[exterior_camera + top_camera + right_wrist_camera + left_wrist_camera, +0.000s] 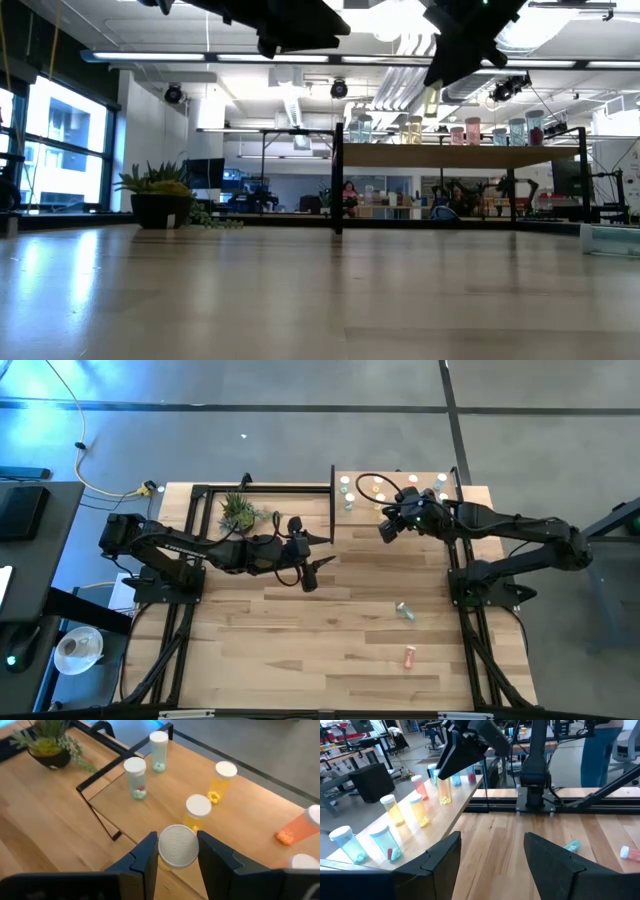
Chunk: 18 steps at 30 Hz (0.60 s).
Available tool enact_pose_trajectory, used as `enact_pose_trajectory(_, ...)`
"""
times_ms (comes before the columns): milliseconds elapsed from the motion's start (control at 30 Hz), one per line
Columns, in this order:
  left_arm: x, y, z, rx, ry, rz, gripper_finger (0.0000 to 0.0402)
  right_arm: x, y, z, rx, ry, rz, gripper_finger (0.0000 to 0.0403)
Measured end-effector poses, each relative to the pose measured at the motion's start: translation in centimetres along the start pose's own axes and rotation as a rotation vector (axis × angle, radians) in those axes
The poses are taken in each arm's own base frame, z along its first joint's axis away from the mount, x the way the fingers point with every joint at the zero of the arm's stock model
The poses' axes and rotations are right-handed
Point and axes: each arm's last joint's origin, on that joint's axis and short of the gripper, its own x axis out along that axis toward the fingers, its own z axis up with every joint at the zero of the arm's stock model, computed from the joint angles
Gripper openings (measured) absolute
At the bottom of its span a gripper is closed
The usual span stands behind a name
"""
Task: Pick and place medicine bottles onto shelf by color
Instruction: Put the yellow pill bottle aligned with the other yellow pill bottles on the shelf
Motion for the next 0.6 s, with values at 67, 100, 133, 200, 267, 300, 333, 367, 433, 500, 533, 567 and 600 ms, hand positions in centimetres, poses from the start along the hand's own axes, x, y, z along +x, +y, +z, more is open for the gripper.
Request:
enact_pose_trajectory(67, 0.0, 0.0, 0.0, -0.002, 0.000, 0.000, 0.0205, 0.2, 0.0, 0.0, -0.012, 0.004, -0.005, 0.0107)
enact_pose_trajectory(100, 0.0, 0.0, 0.0, -0.007, -0.001, 0.000, 0.0205, 0.4, 0.1, 0.0, -0.015, 0.009, -0.006, 0.0107)
enact_pose_trajectory(133, 0.0, 0.0, 0.0, -0.007, -0.001, 0.000, 0.0205, 0.5, 0.1, -0.1, -0.020, 0.015, -0.006, 0.0107)
enact_pose_trajectory(200, 0.0, 0.0, 0.0, -0.009, -0.003, 0.000, 0.0205, 0.9, 0.3, -0.1, -0.041, 0.026, -0.010, 0.0107)
enact_pose_trajectory(267, 0.0, 0.0, 0.0, -0.008, -0.003, 0.000, 0.0205, 1.4, 0.6, -0.3, -0.061, 0.044, -0.013, 0.0107)
enact_pose_trajectory(300, 0.0, 0.0, 0.0, -0.008, -0.003, 0.000, 0.0205, 1.7, 0.8, -0.4, -0.073, 0.054, -0.013, 0.0108)
enact_pose_trajectory(333, 0.0, 0.0, 0.0, -0.008, -0.003, 0.000, 0.0205, 2.0, 0.9, -0.4, -0.079, 0.063, -0.016, 0.0108)
enact_pose_trajectory(367, 0.0, 0.0, 0.0, -0.009, -0.003, 0.000, 0.0205, 2.3, 1.0, -0.5, -0.084, 0.070, -0.019, 0.0108)
enact_pose_trajectory(433, 0.0, 0.0, 0.0, -0.009, -0.003, 0.000, 0.0205, 2.7, 1.2, -0.6, -0.092, 0.078, -0.026, 0.0108)
enact_pose_trajectory(500, 0.0, 0.0, 0.0, -0.009, -0.003, 0.000, 0.0205, 2.9, 1.3, -0.7, -0.101, 0.082, -0.036, 0.0108)
enact_pose_trajectory(533, 0.0, 0.0, 0.0, -0.009, -0.003, 0.000, 0.0205, 3.0, 1.4, -0.7, -0.102, 0.079, -0.037, 0.0108)
enact_pose_trajectory(567, 0.0, 0.0, 0.0, -0.009, -0.003, 0.000, 0.0205, 3.1, 1.4, -0.7, -0.103, 0.080, -0.037, 0.0108)
enact_pose_trajectory(600, 0.0, 0.0, 0.0, -0.009, -0.003, 0.000, 0.0205, 3.2, 1.4, -0.7, -0.113, 0.081, -0.041, 0.0108)
